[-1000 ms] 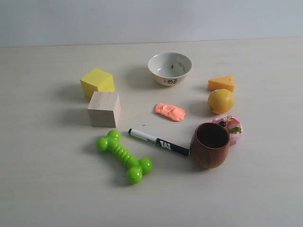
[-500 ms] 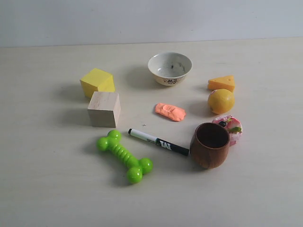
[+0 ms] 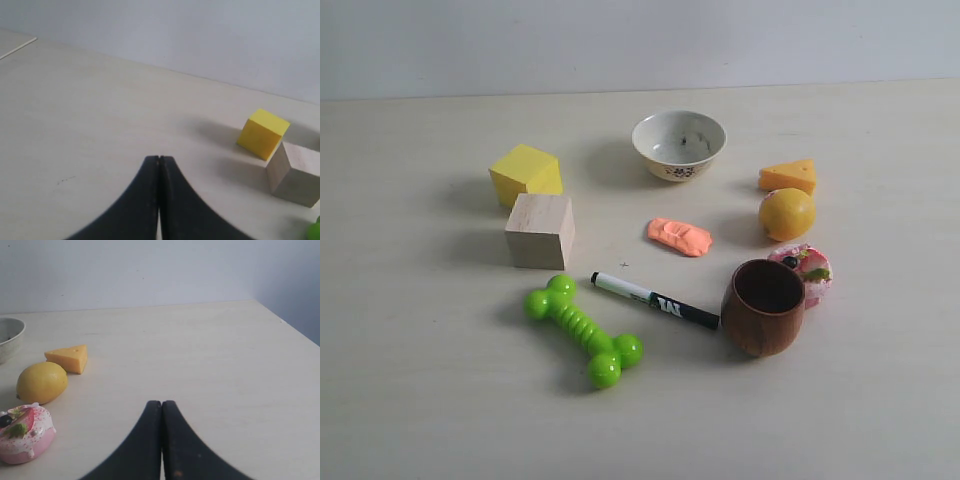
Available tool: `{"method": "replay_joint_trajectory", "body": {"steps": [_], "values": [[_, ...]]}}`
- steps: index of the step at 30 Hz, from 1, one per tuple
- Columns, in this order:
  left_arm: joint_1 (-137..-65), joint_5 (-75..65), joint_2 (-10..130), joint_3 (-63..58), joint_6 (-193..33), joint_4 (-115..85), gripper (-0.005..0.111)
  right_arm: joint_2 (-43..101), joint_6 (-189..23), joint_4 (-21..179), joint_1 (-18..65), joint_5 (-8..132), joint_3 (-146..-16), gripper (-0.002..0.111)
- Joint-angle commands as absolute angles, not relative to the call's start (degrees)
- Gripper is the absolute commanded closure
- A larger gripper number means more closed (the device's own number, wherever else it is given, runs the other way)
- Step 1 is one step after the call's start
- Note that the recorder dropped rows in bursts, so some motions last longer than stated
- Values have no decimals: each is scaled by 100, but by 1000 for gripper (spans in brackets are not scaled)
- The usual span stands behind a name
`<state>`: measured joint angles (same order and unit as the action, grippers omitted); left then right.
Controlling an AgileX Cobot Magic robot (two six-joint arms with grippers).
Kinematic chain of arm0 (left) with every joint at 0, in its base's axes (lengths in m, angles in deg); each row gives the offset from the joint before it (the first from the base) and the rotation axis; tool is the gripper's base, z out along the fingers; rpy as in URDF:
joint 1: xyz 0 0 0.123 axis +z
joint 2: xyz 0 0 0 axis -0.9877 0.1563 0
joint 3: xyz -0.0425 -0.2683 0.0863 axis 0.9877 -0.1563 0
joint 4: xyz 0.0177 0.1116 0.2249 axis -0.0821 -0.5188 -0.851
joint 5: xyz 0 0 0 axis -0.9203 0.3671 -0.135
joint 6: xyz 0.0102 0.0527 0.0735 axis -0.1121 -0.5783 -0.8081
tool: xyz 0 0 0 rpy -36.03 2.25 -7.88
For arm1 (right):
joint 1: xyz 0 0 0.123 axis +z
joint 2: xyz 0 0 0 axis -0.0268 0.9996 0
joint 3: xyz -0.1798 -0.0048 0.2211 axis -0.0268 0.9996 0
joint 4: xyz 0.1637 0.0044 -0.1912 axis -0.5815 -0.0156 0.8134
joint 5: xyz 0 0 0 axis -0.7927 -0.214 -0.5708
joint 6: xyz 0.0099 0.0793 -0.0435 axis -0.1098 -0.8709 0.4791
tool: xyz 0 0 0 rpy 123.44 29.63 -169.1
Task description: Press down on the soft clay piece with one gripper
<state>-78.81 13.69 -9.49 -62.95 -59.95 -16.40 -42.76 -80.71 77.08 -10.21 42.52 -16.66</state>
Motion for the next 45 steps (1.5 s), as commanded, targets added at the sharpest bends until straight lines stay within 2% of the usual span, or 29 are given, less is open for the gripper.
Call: {"method": "replay_joint_trajectory", "body": {"steps": [1, 45], "values": [[-7932, 1628, -984, -6316, -6236, -1598, 107, -4309, -8075, 7736, -1021, 4280, -1634, 108], [-7932, 1636, -984, -6316, -6405, -1598, 107, -4309, -8075, 7736, -1021, 4280, -1634, 108]]}}
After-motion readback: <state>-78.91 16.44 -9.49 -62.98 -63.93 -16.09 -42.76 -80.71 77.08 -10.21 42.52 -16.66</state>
